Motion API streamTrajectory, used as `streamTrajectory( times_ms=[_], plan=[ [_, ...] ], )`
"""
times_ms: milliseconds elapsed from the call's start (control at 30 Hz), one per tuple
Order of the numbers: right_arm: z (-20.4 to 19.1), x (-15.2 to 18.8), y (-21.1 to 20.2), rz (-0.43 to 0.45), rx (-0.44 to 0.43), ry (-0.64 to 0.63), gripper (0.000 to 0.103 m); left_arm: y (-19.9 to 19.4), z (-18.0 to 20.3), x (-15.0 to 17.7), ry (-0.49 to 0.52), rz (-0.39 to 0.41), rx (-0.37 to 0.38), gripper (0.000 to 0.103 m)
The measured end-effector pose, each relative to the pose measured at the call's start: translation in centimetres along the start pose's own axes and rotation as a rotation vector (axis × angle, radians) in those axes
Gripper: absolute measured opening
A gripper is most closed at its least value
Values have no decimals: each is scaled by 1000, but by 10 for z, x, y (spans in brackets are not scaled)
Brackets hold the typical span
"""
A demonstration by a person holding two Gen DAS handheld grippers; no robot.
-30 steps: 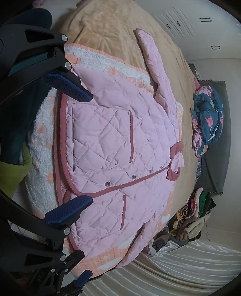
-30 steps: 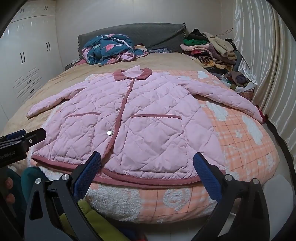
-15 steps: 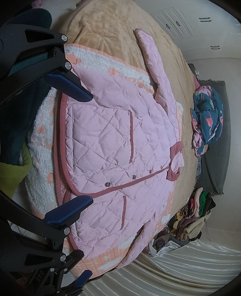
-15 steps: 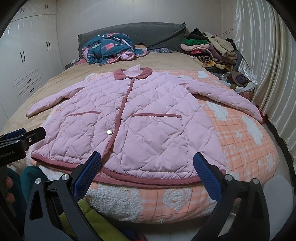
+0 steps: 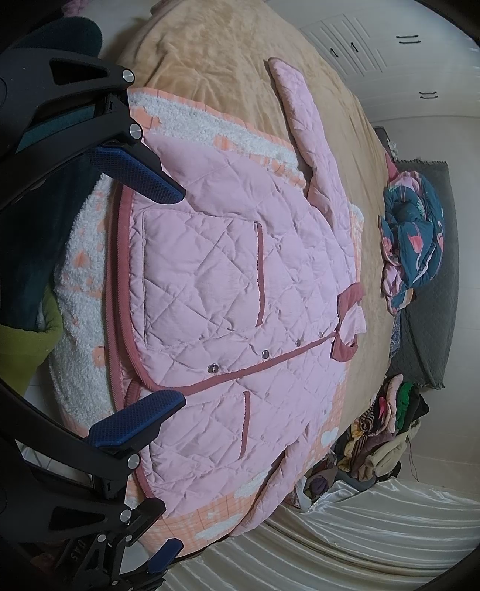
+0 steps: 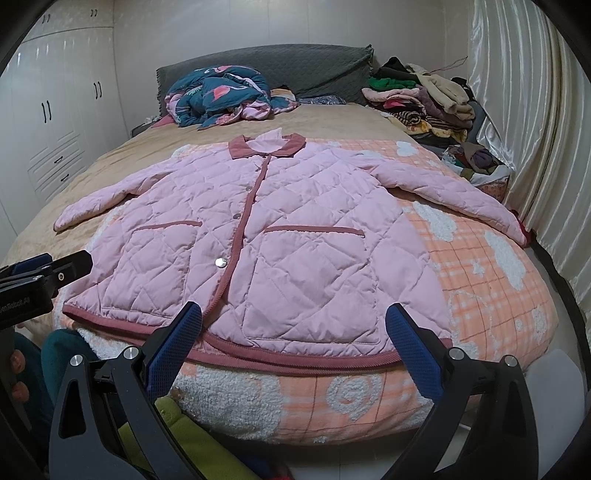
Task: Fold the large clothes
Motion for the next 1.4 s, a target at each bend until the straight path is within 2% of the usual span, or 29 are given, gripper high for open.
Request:
streamTrajectory(
  times_ms=[400,833,1200,1400],
  plan=[
    [-3,2,8,-16,-12,-10,99,0,-4,-2,2,-4,-4,95],
    [-1,-13,34,-46,-18,-37,99,36,-5,-19,21,-27,-8,95],
    [24,-52,79,-63,-9,16,99,75,4,-61,45,-41,-18,95],
    [52,-72,101,-70,32,57,99,97,16,-85,48,-45,-1,95]
  ],
)
Point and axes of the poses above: each gripper's, at about its wrist camera, not at the fingertips, and y roughly the way its jaws point, z to its right, x to its underside, the point moved 6 cm from there along y, roughly the way its jaws point, and after that the axes turned 7 degrees about -x, right-handed, at the moved point
